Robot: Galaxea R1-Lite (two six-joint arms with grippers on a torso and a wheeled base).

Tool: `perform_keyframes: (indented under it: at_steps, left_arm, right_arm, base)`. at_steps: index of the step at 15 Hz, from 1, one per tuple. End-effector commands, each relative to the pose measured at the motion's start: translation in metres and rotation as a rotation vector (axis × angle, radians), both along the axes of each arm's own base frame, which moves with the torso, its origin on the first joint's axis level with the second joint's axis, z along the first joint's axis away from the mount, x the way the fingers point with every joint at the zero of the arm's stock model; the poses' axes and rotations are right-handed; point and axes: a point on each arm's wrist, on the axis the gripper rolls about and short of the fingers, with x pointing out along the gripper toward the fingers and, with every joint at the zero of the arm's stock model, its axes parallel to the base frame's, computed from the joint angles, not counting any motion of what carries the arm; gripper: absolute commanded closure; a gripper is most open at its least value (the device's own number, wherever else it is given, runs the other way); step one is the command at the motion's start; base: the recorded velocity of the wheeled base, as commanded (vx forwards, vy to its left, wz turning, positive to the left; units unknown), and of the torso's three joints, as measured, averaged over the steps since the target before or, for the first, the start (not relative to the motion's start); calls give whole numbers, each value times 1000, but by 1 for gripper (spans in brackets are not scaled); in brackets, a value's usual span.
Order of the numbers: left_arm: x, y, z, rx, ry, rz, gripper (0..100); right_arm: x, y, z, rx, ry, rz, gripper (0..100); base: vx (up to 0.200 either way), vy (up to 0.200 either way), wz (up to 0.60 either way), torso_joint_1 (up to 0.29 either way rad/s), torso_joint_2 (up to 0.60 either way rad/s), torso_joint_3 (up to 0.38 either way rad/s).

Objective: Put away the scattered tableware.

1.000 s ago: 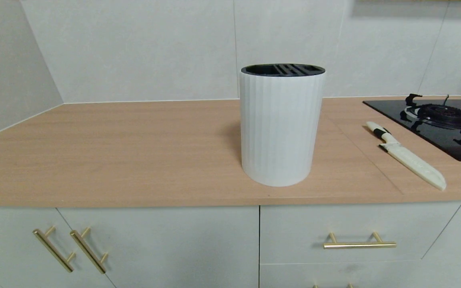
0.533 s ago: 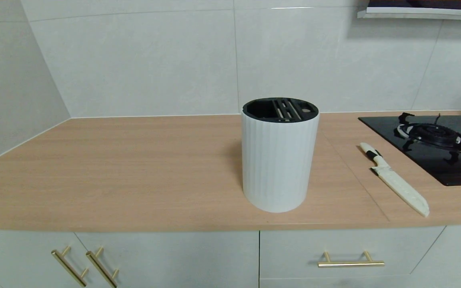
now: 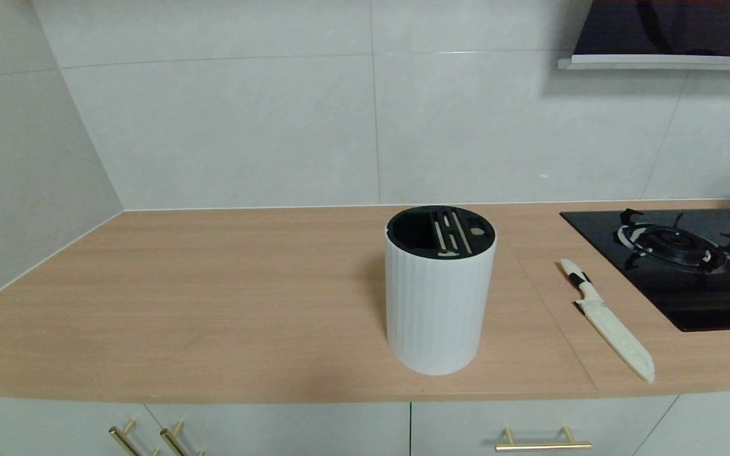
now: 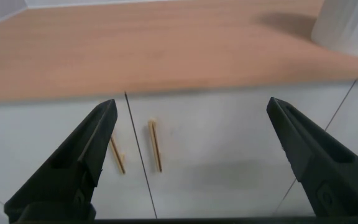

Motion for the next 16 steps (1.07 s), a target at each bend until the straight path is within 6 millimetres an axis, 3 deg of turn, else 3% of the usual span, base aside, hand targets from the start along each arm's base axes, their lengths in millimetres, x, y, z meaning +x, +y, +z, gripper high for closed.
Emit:
perform_keyframes:
  at_steps: [1, 10, 16]
  left_arm:
    - [0, 0, 0, 0, 1, 0, 0]
    - [0, 0, 0, 0, 1, 0, 0]
    - [0, 0, 0, 0, 1, 0, 0]
  right_arm:
    - [0, 0, 0, 0, 1, 0, 0]
    - [0, 0, 0, 0, 1, -2, 0]
    - [0, 0, 0, 0, 1, 0, 0]
  base:
    - [0, 0, 0, 256, -549, -290]
    - [0, 0, 0, 270, -573, -304]
    - [0, 0, 0, 156, -321, -163]
